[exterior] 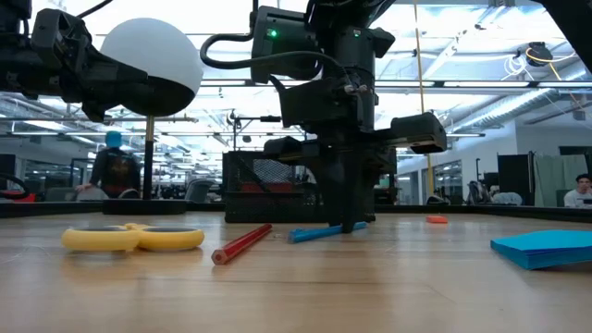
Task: Pick and place office supplies into organizer
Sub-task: Put the blue pencil into the desk organizer
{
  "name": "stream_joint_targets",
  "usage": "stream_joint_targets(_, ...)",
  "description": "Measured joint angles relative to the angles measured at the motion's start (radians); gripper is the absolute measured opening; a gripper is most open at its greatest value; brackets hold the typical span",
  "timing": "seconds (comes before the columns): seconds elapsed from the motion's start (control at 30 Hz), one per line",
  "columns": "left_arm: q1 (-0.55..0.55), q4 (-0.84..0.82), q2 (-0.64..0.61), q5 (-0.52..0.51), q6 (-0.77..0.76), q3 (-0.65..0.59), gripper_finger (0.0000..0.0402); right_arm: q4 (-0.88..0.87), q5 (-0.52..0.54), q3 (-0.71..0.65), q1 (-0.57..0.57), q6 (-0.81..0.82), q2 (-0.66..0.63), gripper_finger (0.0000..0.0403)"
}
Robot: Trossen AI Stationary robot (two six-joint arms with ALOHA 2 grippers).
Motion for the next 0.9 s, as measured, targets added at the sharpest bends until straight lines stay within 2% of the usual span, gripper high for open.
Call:
stream_joint_targets(0.17, 0.000, 0.000, 0.000, 0.000, 0.001, 0.000, 0.0170, -0.001, 0.000, 0.000, 0.000, 0.001, 0.000, 0.0021)
stream_joint_targets(0.9, 0.000, -0.014, 0.000, 0.000, 0.001, 0.000, 0.0170, -0.049, -0.005, 0.000, -0.002, -0.008, 0.001, 0.0028)
